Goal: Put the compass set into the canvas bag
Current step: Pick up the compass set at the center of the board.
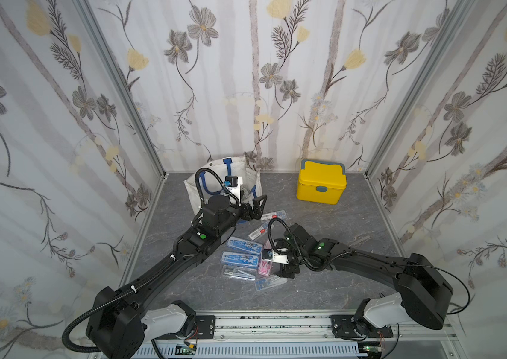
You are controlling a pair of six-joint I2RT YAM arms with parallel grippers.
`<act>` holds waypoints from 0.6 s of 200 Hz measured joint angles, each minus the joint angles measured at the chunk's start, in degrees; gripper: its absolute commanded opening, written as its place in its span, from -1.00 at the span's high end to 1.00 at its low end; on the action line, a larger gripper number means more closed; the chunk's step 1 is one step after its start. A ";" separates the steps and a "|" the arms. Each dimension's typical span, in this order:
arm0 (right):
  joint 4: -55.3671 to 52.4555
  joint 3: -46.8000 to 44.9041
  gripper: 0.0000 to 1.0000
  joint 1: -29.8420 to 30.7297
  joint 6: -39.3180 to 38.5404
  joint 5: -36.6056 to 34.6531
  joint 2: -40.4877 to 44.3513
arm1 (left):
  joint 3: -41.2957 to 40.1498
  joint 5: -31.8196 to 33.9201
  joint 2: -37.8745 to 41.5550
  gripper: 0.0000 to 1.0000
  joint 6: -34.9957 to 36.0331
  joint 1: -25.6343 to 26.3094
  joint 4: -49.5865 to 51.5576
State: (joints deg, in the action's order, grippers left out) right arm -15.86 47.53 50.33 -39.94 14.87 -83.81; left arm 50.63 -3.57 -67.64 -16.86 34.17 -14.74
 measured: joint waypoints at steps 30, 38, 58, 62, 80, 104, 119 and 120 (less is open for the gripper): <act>-2.54 0.17 -0.67 1.20 -0.04 -0.68 -1.40 | -1.31 3.78 1.86 -1.00 -0.15 -0.28 0.02; -2.95 0.15 -0.67 1.55 0.00 -0.72 -1.55 | -1.49 4.57 2.21 -1.00 -0.33 -0.52 0.02; -3.21 -0.50 -0.66 2.51 0.07 -1.38 -1.66 | -2.08 6.58 3.06 -1.00 -1.16 -1.31 0.11; -3.26 -0.68 -0.65 2.71 0.07 -1.55 -1.68 | -2.16 6.78 3.23 -1.00 -1.29 -1.42 0.13; -3.34 -1.27 -0.64 3.41 0.76 -2.08 -2.16 | -2.49 7.89 3.76 -1.00 -1.64 -1.81 0.17; -3.30 -1.92 -0.64 4.13 1.68 -2.86 -2.56 | -2.64 8.31 4.17 -1.00 -2.23 -2.03 0.46; -3.15 -2.12 -0.64 4.57 2.21 -3.04 -3.02 | -2.69 8.35 4.39 -1.00 -2.43 -2.05 0.46; -3.17 -2.14 -0.64 4.61 2.21 -3.04 -3.08 | -2.71 8.37 4.42 -1.00 -2.47 -2.05 0.44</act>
State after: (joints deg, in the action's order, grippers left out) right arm -19.03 45.39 54.94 -37.74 11.84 -86.89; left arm 47.92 4.80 -63.22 -19.33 32.12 -14.31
